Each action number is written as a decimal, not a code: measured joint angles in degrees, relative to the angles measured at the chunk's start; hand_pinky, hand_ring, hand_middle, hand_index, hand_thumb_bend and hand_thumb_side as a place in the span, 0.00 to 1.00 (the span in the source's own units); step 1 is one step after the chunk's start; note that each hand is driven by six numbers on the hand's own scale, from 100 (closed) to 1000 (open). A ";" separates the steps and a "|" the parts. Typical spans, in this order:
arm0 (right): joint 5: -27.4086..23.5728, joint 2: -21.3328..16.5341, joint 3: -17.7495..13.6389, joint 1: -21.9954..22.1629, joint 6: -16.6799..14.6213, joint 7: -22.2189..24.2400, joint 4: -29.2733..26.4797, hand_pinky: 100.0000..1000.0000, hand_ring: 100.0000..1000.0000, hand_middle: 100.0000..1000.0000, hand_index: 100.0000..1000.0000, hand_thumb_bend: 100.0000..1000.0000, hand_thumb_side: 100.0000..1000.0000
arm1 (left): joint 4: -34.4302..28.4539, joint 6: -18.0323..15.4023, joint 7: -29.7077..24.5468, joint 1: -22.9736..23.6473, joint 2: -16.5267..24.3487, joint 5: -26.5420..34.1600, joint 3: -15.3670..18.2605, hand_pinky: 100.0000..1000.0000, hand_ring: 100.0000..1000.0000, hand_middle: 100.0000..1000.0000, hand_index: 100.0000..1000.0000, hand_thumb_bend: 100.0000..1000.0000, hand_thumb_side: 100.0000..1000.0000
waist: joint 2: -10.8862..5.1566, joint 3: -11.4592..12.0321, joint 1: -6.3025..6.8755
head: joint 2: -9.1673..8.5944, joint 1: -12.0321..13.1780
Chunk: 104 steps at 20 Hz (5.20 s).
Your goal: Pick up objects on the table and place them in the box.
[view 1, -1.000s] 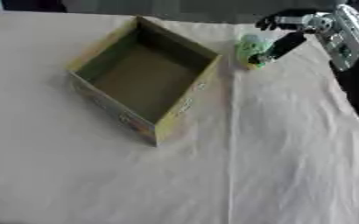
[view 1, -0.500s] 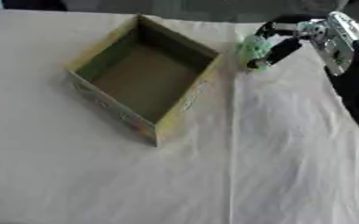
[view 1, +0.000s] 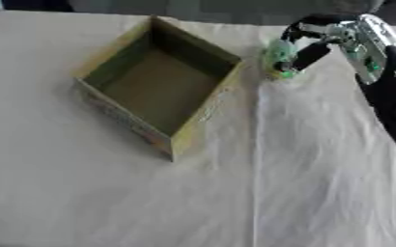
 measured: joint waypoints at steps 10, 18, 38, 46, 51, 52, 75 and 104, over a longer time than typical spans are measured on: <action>1.28 0.42 0.12 0.44 0.97 -2.64 -0.01 0.83 0.82 0.53 0.62 0.00 0.09 | 0.00 0.01 -0.01 -0.33 -0.02 0.00 0.00 0.23 0.51 0.63 0.77 0.00 0.69 | 0.16 0.23 -0.05 | -0.01 -0.01; -0.32 0.43 0.53 0.46 2.78 -4.81 -1.47 0.80 0.81 0.47 0.47 0.00 0.14 | 0.00 0.05 -0.05 -0.35 -0.02 0.00 0.00 0.23 0.51 0.63 0.77 0.00 0.69 | 0.16 0.11 -0.04 | -0.03 -0.01; -6.47 -2.15 0.86 -1.09 10.83 -11.27 -17.09 0.79 0.76 0.43 0.40 0.00 0.18 | 0.00 0.25 -0.24 -0.33 -0.02 0.00 0.00 0.23 0.50 0.63 0.77 0.00 0.69 | -0.09 -0.64 -0.02 | 0.08 0.05; -8.48 -2.00 3.26 -1.71 13.98 -9.02 -28.29 0.79 0.76 0.43 0.40 0.00 0.19 | 0.00 0.26 -0.24 -0.31 -0.02 -0.01 0.00 0.23 0.50 0.63 0.77 0.00 0.69 | -0.15 -0.64 0.04 | 0.27 -0.31; -8.72 0.37 5.43 -2.42 14.94 -6.84 -32.91 0.79 0.76 0.43 0.40 0.00 0.19 | 0.00 0.27 -0.26 -0.31 -0.02 -0.01 0.00 0.23 0.50 0.63 0.77 0.00 0.69 | -0.27 -0.45 0.11 | 0.25 -0.83; -8.72 0.99 5.79 -2.52 15.14 -6.49 -33.29 0.79 0.76 0.43 0.40 0.00 0.19 | 0.00 0.27 -0.26 -0.31 -0.02 0.00 -0.01 0.23 0.50 0.63 0.77 0.00 0.69 | -0.27 -0.33 0.11 | 0.25 -0.95; -7.68 10.53 10.02 -1.17 15.92 -5.16 -26.45 0.78 0.75 0.42 0.40 0.00 0.17 | 0.00 0.20 -0.66 -0.49 -0.54 0.26 -0.35 0.23 0.50 0.63 0.77 0.00 0.69 | -0.20 0.92 0.02 | 0.03 -2.02; 0.96 17.24 12.88 -3.69 5.99 4.64 -11.36 0.84 0.88 0.82 0.83 0.06 0.37 | 0.00 0.42 -0.88 -0.87 -0.56 0.49 -0.69 0.23 0.50 0.63 0.77 0.00 0.69 | 0.14 1.79 -0.68 | -0.33 -2.89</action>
